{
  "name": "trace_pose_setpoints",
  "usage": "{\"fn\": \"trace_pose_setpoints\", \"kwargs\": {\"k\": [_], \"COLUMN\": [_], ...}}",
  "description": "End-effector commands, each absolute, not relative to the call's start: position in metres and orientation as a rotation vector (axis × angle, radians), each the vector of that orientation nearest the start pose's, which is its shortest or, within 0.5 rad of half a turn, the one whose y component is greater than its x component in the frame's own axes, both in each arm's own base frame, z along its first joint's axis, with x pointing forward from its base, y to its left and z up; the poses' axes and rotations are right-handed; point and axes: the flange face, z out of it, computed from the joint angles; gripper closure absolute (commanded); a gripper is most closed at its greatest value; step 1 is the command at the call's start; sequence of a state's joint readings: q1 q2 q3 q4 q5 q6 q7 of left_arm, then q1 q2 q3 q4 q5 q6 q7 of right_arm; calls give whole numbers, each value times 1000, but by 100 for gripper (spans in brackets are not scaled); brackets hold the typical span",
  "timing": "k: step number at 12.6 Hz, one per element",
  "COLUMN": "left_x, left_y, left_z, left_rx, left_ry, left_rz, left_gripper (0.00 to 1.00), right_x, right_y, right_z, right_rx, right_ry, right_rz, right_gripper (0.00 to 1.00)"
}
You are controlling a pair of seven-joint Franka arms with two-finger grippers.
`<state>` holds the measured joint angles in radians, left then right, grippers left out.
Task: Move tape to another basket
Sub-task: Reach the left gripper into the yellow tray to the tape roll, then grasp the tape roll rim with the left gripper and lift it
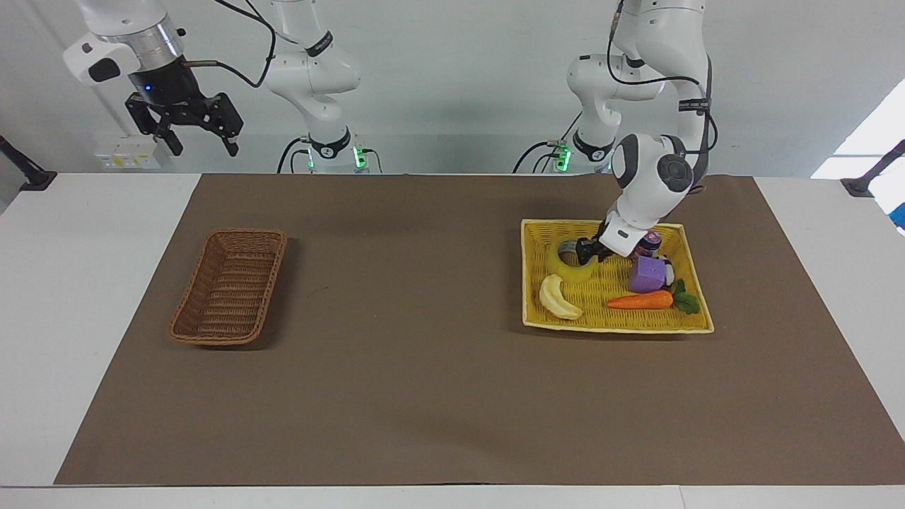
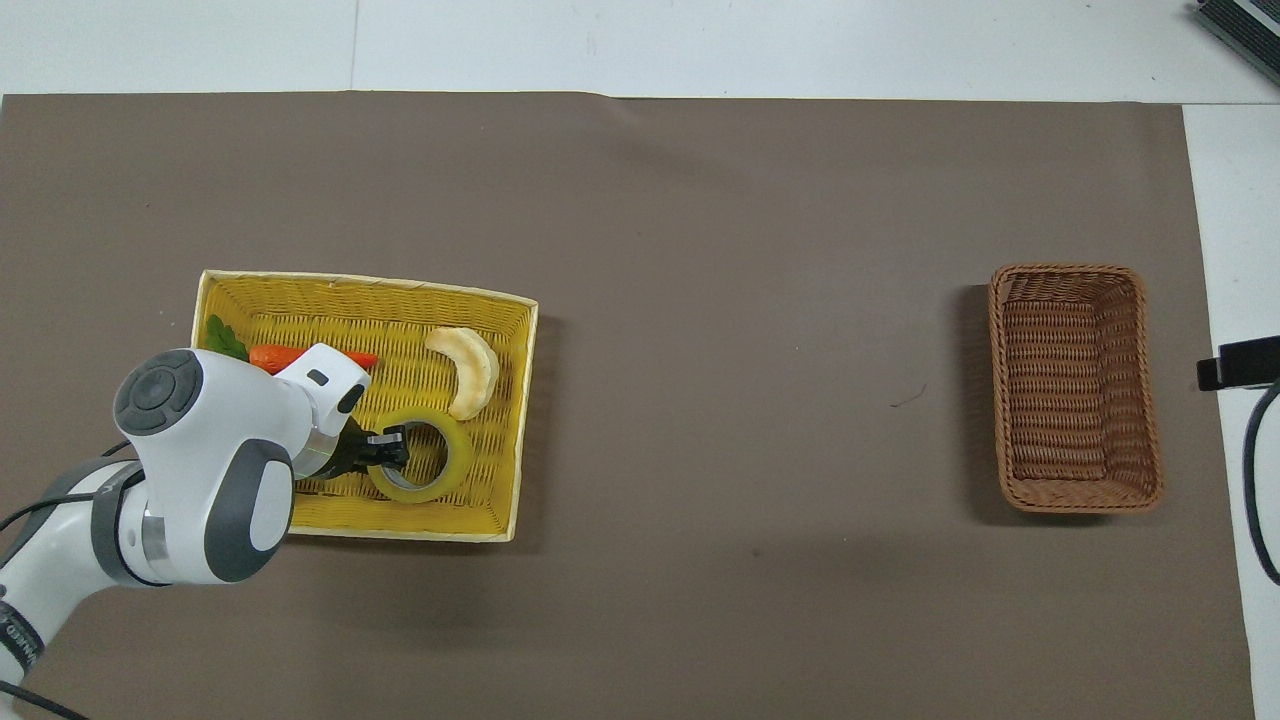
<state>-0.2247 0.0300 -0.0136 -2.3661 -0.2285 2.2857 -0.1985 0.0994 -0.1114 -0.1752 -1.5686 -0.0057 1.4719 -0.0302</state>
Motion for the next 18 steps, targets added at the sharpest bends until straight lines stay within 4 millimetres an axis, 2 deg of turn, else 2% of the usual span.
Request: {"fn": "trace_pose_setpoints", "kwargs": {"k": [1, 3, 6, 9, 12, 13, 16, 17, 18], "left_x": [480, 491, 513, 530, 536, 537, 535, 533, 529], "left_y": [-123, -122, -106, -94, -91, -90, -97, -103, -117], "left_z": [312, 332, 374, 426, 473, 481, 479, 478, 479], "left_rx": [-3282, -3288, -3300, -3312, -3319, -3319, -3318, -3318, -3319], "left_ry": [-210, -207, -240, -251, -225, -221, -209, -198, -173], "left_rz": [204, 243, 286, 327, 359, 369, 367, 365, 354], "left_gripper": [100, 100, 100, 100, 100, 100, 100, 100, 100], "right_x": [504, 504, 504, 504, 504, 503, 509, 514, 519], "right_y": [-45, -45, -45, -45, -44, -40, -20, -3, 14], "right_z": [675, 675, 675, 675, 672, 668, 654, 653, 653], "right_rx": [-3110, -3110, -3110, -3110, -3106, -3084, -2907, -2886, -2865], "right_ry": [80, 80, 80, 80, 75, 71, 59, 22, -9], "right_rz": [-21, -21, -21, -21, -10, 1, 9, -22, -52], "right_gripper": [0, 0, 0, 0, 0, 0, 0, 0, 0]}}
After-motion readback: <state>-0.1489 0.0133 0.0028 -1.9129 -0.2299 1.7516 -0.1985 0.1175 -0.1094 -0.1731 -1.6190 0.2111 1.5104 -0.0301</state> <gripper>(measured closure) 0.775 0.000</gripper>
